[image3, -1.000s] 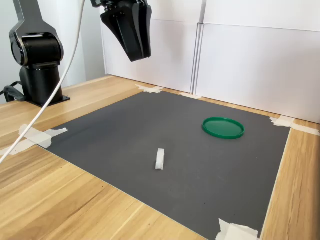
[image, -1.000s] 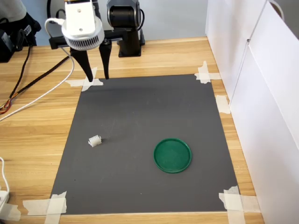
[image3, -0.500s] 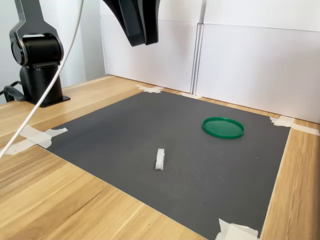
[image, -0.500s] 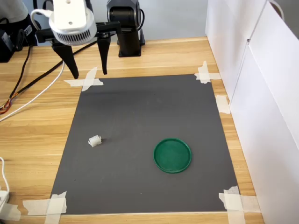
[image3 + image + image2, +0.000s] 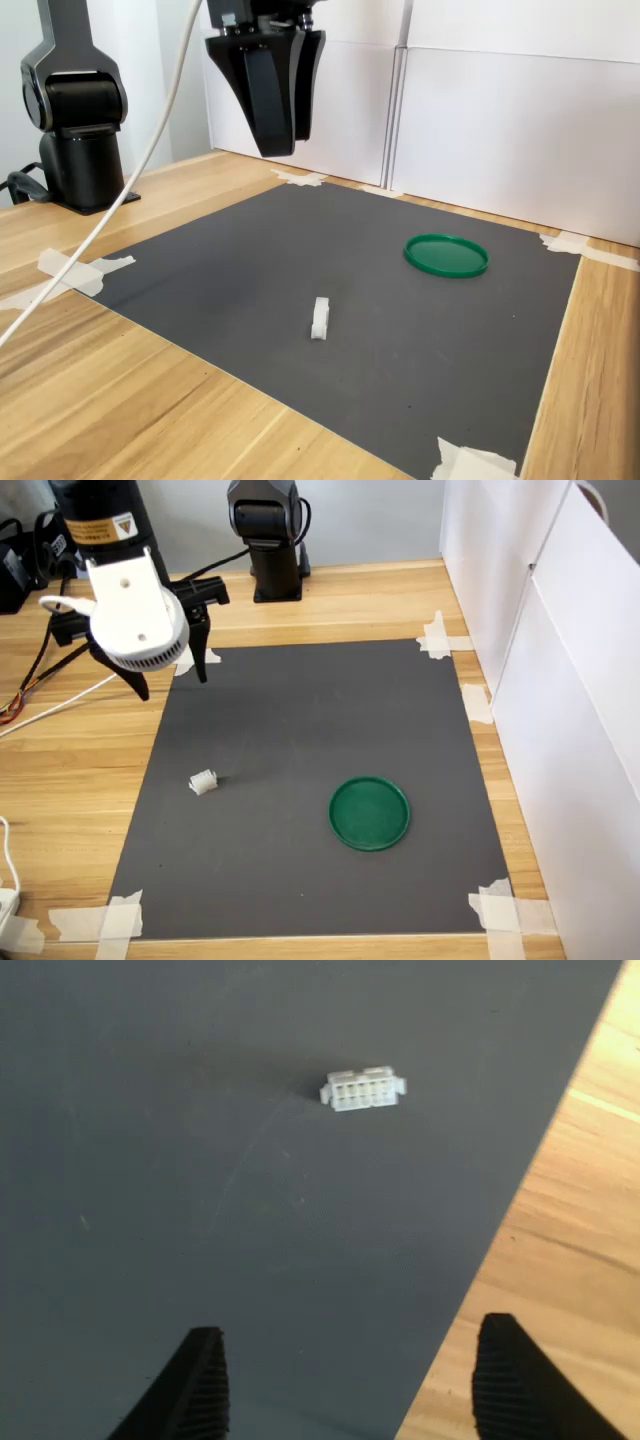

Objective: Grasp a white terminal and put it in the green lid.

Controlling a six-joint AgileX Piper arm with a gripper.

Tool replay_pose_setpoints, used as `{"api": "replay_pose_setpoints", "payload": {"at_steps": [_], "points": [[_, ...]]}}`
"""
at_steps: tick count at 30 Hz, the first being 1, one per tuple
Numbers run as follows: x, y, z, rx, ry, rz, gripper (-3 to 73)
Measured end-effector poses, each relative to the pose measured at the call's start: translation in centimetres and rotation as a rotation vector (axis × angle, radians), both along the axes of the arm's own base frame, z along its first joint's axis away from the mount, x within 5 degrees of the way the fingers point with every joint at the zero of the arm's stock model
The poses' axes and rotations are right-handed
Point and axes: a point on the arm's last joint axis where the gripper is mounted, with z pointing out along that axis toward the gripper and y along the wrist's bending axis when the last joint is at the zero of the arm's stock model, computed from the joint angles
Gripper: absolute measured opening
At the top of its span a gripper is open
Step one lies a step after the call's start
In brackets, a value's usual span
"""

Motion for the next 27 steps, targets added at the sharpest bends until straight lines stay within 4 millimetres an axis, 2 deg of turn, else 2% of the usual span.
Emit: {"api": "replay_pose_setpoints", "payload": {"at_steps": [4,14,22,27], "points": [[0.9,-0.1,-1.5,-0.006,0.033,0.055,60.6],[2.6,-0.5,-3.7,-0.023,0.063,0.111,60.6],[4.3,-0.7,-2.5,-0.02,0.027,0.111,60.7],[4.5,-0.5,-3.1,0.011,0.064,0.121,60.7]]}}
